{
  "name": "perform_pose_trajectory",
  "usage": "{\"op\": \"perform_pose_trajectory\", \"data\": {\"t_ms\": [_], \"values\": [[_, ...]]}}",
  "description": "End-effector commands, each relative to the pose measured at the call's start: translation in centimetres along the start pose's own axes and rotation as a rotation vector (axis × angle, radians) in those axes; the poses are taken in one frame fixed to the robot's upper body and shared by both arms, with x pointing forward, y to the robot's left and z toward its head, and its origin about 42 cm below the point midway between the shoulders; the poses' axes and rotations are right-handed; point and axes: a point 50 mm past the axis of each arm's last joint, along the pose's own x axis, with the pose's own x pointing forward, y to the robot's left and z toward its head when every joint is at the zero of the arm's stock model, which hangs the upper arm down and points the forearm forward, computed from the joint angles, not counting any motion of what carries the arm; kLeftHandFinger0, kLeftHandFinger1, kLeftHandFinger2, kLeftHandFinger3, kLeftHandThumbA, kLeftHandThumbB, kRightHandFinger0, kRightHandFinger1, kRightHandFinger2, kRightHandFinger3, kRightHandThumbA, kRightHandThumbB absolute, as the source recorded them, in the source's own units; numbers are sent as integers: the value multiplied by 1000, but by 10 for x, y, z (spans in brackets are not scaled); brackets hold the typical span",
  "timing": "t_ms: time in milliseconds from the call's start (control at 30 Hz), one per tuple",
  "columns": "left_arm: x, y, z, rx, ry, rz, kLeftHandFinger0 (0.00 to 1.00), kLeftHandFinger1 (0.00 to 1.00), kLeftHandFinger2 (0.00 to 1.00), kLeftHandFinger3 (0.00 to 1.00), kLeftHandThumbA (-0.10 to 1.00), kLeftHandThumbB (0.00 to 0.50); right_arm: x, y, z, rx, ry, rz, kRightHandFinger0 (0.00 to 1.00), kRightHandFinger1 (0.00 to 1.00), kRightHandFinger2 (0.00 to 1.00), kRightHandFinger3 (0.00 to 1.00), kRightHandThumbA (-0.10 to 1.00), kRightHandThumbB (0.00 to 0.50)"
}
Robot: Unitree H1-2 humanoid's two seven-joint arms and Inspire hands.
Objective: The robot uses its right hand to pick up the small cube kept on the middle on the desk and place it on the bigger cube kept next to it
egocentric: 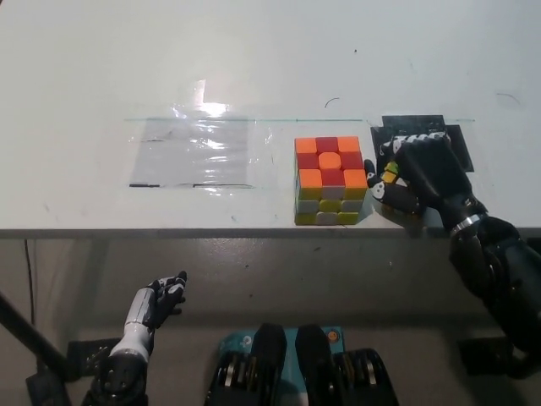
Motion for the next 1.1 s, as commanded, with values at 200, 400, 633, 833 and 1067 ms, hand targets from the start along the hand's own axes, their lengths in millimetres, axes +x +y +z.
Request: {"op": "perform_pose_trajectory", "data": {"t_ms": [200,400,633,833,1067], "values": [[5,2,12,-3,-50,17,797,747,757,662,629,41,14,-37,2,28,-50,-116,0,109,425,348,-100,200],[2,1,7,-10,-41,18,778,730,738,644,640,70,26,-66,7,23,-81,-186,0,58,367,282,-100,218],[1,1,4,0,-35,21,815,765,757,665,649,68,35,-96,15,26,-120,-242,0,17,378,239,-100,217],[-1,1,1,-2,-37,22,771,731,746,662,657,79,41,-113,24,23,-154,-275,0,73,470,335,-100,233],[-2,1,0,-9,-12,26,806,756,768,680,648,94,51,-130,52,26,-234,-323,0,43,438,346,-100,214]]}}
